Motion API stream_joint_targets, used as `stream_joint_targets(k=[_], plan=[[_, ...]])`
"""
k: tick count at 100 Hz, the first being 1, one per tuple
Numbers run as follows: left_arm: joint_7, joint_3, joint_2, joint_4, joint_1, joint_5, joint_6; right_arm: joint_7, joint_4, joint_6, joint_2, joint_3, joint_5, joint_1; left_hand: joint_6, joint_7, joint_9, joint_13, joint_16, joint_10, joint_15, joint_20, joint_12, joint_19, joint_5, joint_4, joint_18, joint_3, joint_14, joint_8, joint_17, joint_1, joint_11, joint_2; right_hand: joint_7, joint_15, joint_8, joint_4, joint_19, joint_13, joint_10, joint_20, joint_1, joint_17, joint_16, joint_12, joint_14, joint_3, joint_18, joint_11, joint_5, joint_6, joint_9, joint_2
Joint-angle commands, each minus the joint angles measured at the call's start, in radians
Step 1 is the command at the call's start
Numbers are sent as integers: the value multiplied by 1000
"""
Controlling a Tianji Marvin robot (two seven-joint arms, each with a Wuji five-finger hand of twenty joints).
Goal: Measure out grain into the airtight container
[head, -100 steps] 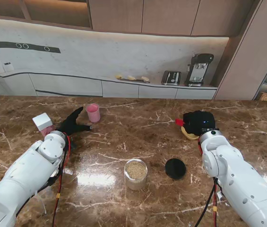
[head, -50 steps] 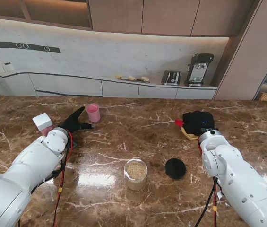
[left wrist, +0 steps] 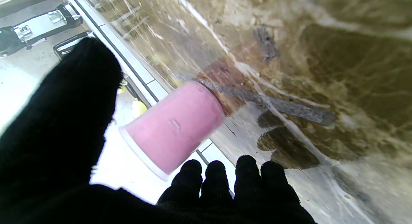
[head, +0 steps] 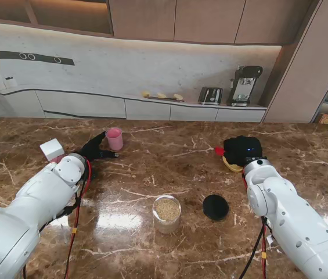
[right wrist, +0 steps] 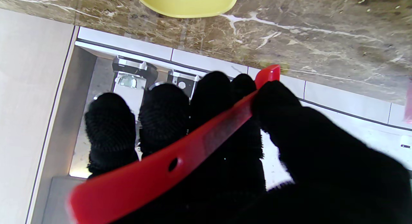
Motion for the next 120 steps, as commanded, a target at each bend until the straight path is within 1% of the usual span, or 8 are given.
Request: stream_joint_targets(k=[1,32,44,50,59,91,114,120], plan=[[-8,7,-5,-3,-6,0,2,8,3,-8,1,2,2,-1,-25,4,3,-34,6,-17,-21,6,6,4,-28,-24,-6,29,-11,37,13,-27,20,-42,52,15,31,17,6,22,-17,26,47,-9,24,2,-24,76,3,30,23,-79,26,7],[-42,3,-13,-2,-17,-17,15,4,-10,-22,3,4,-16,-6,-86,13,-14,-100,5,-2,-31,-18,22,-104,-28,-27,20,23,25,127,-6,-32,-6,-46,52,15,31,16,5,22,-18,27,46,-10,24,3,-24,78,3,32,24,-82,25,7],[-47,1,-19,-2,-22,-24,26,4,-8,-22,3,2,-17,-5,-102,12,-31,-115,-7,16,-43,-31,26,-158,-29,-27,95,23,98,153,-18,-33,-27,-49,52,14,31,16,4,21,-18,27,46,-10,24,3,-25,78,3,32,24,-83,25,8],[-47,2,-21,-2,-24,-25,30,5,-9,-20,3,1,-16,-5,-109,11,-31,-116,-4,17,-42,-28,30,-167,-29,-28,136,20,114,157,-23,-37,-32,-45,52,14,32,16,4,21,-18,27,46,-10,24,3,-25,78,3,32,24,-83,25,7],[-43,3,-25,-1,-26,-27,38,6,-8,-20,3,-1,-14,-6,-108,9,-31,-118,-4,20,-43,-28,32,-177,-30,-28,150,17,120,158,-25,-38,-36,-43,52,14,32,16,4,21,-18,27,46,-10,24,3,-25,78,3,32,24,-83,25,7],[-14,-2,-30,-1,-18,-26,60,3,-3,-25,3,-1,-10,-6,-98,9,-29,-115,7,23,-37,-22,37,-193,-29,-18,143,-26,104,161,-17,-20,-37,-1,51,14,30,16,3,21,-19,28,45,-10,24,2,-25,79,3,32,25,-85,25,5],[1,-5,-30,-1,-12,-22,70,3,-2,-30,3,-2,-9,-6,-51,-2,-30,-113,12,23,-37,-16,48,-193,-32,-14,138,-26,86,148,-16,-19,-33,0,51,10,30,15,1,20,-20,28,44,-11,22,2,-27,80,3,32,26,-85,25,6],[5,-5,-31,-1,-12,-21,73,4,-3,-30,3,0,-10,-8,-42,-16,-30,-113,13,25,-39,-13,51,-194,-29,-14,137,-23,84,110,-16,-20,-34,0,51,9,30,15,1,20,-20,28,44,-11,21,2,-27,80,3,32,25,-85,25,6]])
